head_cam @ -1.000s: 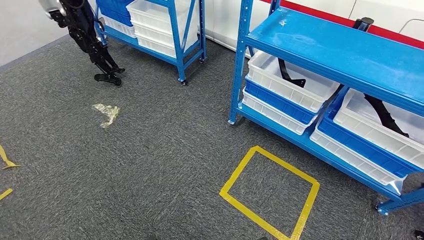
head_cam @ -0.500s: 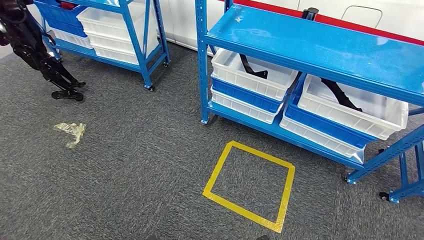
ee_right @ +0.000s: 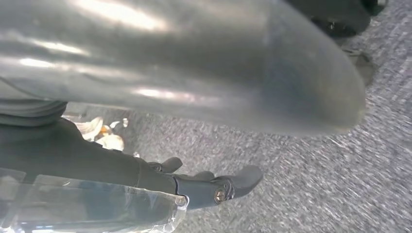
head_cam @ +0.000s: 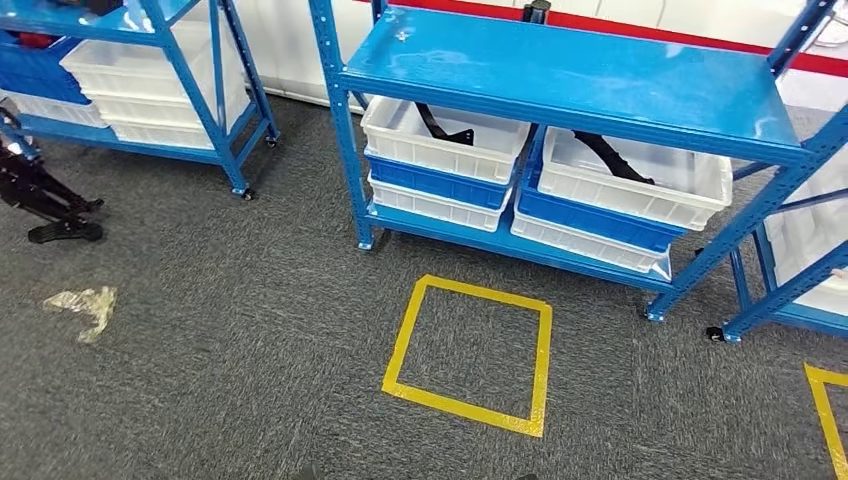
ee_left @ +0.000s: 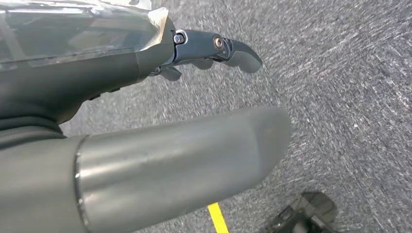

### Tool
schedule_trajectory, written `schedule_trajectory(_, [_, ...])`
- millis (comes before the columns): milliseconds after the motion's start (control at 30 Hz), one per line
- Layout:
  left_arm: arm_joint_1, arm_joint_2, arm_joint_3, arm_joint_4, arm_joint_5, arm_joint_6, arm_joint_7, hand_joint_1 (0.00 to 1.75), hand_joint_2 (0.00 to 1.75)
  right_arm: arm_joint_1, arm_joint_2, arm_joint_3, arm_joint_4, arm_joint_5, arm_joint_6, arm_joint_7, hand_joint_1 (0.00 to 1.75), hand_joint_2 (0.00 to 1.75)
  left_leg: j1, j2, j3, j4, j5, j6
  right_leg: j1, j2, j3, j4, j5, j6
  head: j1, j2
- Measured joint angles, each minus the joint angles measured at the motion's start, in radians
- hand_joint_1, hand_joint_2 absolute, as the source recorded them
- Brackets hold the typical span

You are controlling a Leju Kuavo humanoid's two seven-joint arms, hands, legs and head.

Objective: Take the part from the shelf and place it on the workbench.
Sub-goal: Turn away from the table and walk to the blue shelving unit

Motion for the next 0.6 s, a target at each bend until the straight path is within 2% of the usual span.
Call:
schedule_trajectory(33, [-0.002, 0.000, 0.000, 0.000, 0.000, -0.001, 0.000, 0.00, 0.00, 0.000, 0.000, 0.000, 0.000, 0.001, 0.000, 0.000, 0.00, 0.00, 0.001, 0.010, 0.004, -0.002, -0.002, -0.005, 0.000, 0.013, -0.002, -0.001, 0.001, -0.007, -0.002, 0.000])
schedule_trajectory(67, [-0.005, 0.000, 0.001, 0.000, 0.000, -0.002, 0.000, 0.00, 0.00, 0.001, 0.000, -0.001, 0.000, 0.002, 0.000, 0.000, 0.00, 0.00, 0.004, 0.008, 0.005, 0.001, -0.007, -0.011, -0.005, 0.025, -0.002, -0.002, 0.003, -0.013, -0.003, 0.000])
schedule_trajectory(133, [-0.007, 0.000, 0.002, 0.000, 0.000, -0.002, 0.000, 0.00, 0.00, 0.000, 0.000, -0.001, 0.000, 0.003, 0.000, 0.000, 0.00, 0.00, 0.010, -0.032, -0.014, 0.047, -0.041, -0.021, -0.015, 0.048, -0.001, -0.004, 0.006, -0.028, -0.005, 0.000])
schedule_trajectory(200, [-0.005, 0.001, 0.002, 0.001, 0.001, -0.002, 0.000, 0.00, 0.00, -0.002, 0.001, -0.001, 0.000, 0.006, 0.000, 0.000, 0.00, 0.00, 0.014, -0.083, -0.074, 0.173, -0.107, -0.027, -0.016, 0.072, -0.002, -0.005, 0.007, -0.040, -0.007, 0.000])
schedule_trajectory(233, [-0.003, 0.001, 0.003, 0.001, 0.001, -0.002, 0.000, 0.00, 0.00, -0.002, 0.002, -0.001, 0.000, 0.008, 0.001, 0.000, 0.00, 0.00, 0.014, -0.094, -0.108, 0.238, -0.133, -0.028, -0.015, 0.084, -0.003, -0.004, 0.007, -0.043, -0.008, 0.000])
schedule_trajectory(267, [-0.001, 0.001, 0.004, 0.002, 0.002, -0.002, 0.000, 0.00, 0.00, -0.001, 0.002, -0.001, 0.000, 0.011, 0.002, 0.000, 0.00, 0.00, 0.014, -0.098, -0.132, 0.280, -0.141, -0.029, -0.014, 0.097, -0.003, -0.004, 0.007, -0.044, -0.008, 0.000])
schedule_trajectory(300, [0.000, 0.002, 0.004, 0.003, 0.004, -0.001, -0.001, 0.00, 0.00, 0.000, 0.002, -0.001, 0.000, 0.014, 0.005, 0.000, 0.00, 0.00, 0.015, -0.099, -0.138, 0.281, -0.127, -0.028, -0.014, 0.111, -0.003, -0.004, 0.007, -0.044, -0.008, 0.000])
schedule_trajectory(333, [0.000, 0.002, 0.005, 0.004, 0.007, 0.000, -0.002, 0.00, 0.00, 0.001, 0.002, -0.001, 0.000, 0.016, 0.008, 0.000, 0.00, 0.00, 0.016, -0.102, -0.126, 0.247, -0.096, -0.027, -0.014, 0.124, -0.001, -0.003, 0.007, -0.043, -0.008, 0.000])
schedule_trajectory(367, [0.000, 0.003, 0.006, 0.005, 0.009, 0.001, -0.004, 0.00, 0.00, 0.000, 0.002, -0.001, 0.000, 0.019, 0.011, 0.000, 0.00, 0.00, 0.018, -0.110, -0.098, 0.184, -0.056, -0.026, -0.014, 0.137, 0.000, -0.002, 0.007, -0.043, -0.008, 0.000])
schedule_trajectory(400, [0.000, 0.004, 0.007, 0.006, 0.011, 0.003, -0.007, 0.00, 0.00, -0.001, 0.002, -0.001, 0.000, 0.021, 0.013, 0.000, 0.00, 0.00, 0.022, -0.130, -0.068, 0.116, -0.024, -0.024, -0.013, 0.148, 0.000, -0.001, 0.007, -0.041, -0.008, 0.000])
schedule_trajectory(433, [0.000, 0.005, 0.008, 0.007, 0.012, 0.005, -0.009, 0.00, 0.00, -0.002, 0.003, -0.001, 0.000, 0.023, 0.014, 0.000, 0.00, 0.00, 0.024, -0.149, -0.045, 0.063, -0.005, -0.023, -0.011, 0.158, -0.001, 0.001, 0.008, -0.038, -0.008, 0.000])
schedule_trajectory(500, [0.000, 0.004, 0.010, 0.009, 0.014, 0.007, -0.012, 0.00, 0.00, -0.004, 0.003, -0.001, 0.000, 0.027, 0.015, 0.001, 0.00, 0.00, 0.022, -0.169, -0.027, 0.018, 0.002, -0.017, -0.008, 0.176, -0.008, -0.001, 0.011, -0.024, -0.007, 0.000])
schedule_trajectory(567, [0.000, 0.002, 0.011, 0.011, 0.016, 0.010, -0.016, 0.00, 0.00, -0.003, 0.002, -0.001, 0.000, 0.031, 0.015, 0.000, 0.00, 0.00, 0.018, -0.151, -0.024, 0.011, 0.007, -0.003, -0.010, 0.185, -0.016, -0.004, 0.016, -0.009, -0.007, 0.000])
schedule_trajectory(600, [0.000, 0.002, 0.012, 0.011, 0.018, 0.011, -0.019, 0.00, 0.00, -0.002, 0.002, -0.001, 0.000, 0.034, 0.014, -0.002, 0.00, 0.00, 0.017, -0.142, -0.020, 0.006, 0.012, 0.006, -0.009, 0.171, -0.023, 0.005, 0.012, -0.005, -0.007, 0.000])
